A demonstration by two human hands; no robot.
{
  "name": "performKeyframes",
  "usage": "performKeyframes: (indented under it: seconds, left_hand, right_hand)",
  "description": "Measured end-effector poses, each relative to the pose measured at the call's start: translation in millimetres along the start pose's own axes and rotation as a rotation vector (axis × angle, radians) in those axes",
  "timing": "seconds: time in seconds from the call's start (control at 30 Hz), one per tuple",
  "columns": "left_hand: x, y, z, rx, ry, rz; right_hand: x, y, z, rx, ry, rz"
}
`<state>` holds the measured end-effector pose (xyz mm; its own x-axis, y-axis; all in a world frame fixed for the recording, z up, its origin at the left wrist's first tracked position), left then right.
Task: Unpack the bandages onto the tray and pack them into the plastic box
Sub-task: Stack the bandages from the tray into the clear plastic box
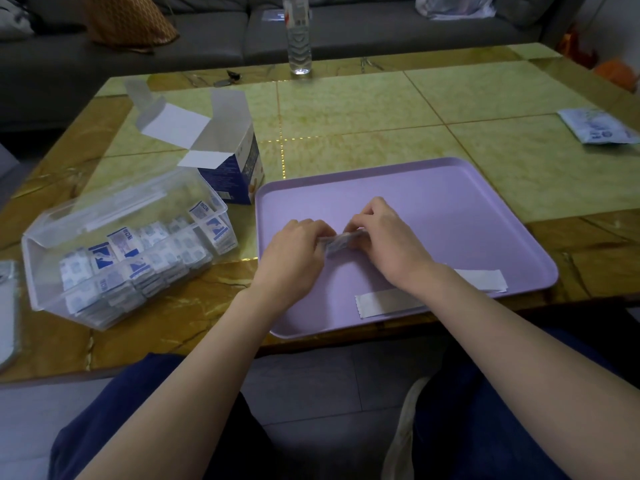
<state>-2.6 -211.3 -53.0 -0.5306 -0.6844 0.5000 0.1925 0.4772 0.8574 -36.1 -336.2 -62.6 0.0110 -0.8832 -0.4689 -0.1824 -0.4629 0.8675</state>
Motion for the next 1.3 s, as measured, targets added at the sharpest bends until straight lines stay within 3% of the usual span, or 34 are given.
performKeyframes:
  seconds: [0.07,0.27,0.4,0.5,0.77,0.97,1.13,1.3]
  left_hand:
    - [3,-4,2,-0.025,0.022,-0.052]
    - [-1,-28,5,-0.08,-0.009,-0.346]
    - [-3,-26,6,-0.075,-0.01,-0.308]
    - [-2,-14,7,0.027,-0.073,-0.266]
    - [-15,-20,11,-0.053,-0.001,-0.394]
    - [-15,5,18,0.03,0.035,-0.057]
    - [-18,37,26,0.177,0.039,0.171]
    - [-28,58,39,0.232,0.062,0.235]
  right_hand:
    - [-1,-2,0,0.031,-0.002,0.021]
    - [-11,-27,3,-0.101,0.026,-0.089]
    - [-11,-29,0,-0.051,0.005,-0.157]
    - [-14,-19,-6,0.057,0.035,-0.122]
    - [-24,-20,1,-0.073,0.111,-0.008]
    - [-28,-9,7,0.044,0.115,-0.138]
    - [-43,-10,17,-0.035,0.131,-0.359]
    - [-61,-17,15,-0.028,0.195,-0.365]
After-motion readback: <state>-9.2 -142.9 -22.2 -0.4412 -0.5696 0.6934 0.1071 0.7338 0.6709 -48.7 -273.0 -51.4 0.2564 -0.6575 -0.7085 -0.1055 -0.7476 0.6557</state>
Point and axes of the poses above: each hand's wrist, its own z-axis away from the middle knuckle, its own y-axis out of the back of the hand, x = y × z, the point moved 6 cm from there along -z, towards the middle knuckle, and after that the axes turned 3 degrees about y, right-handed, at the moved point
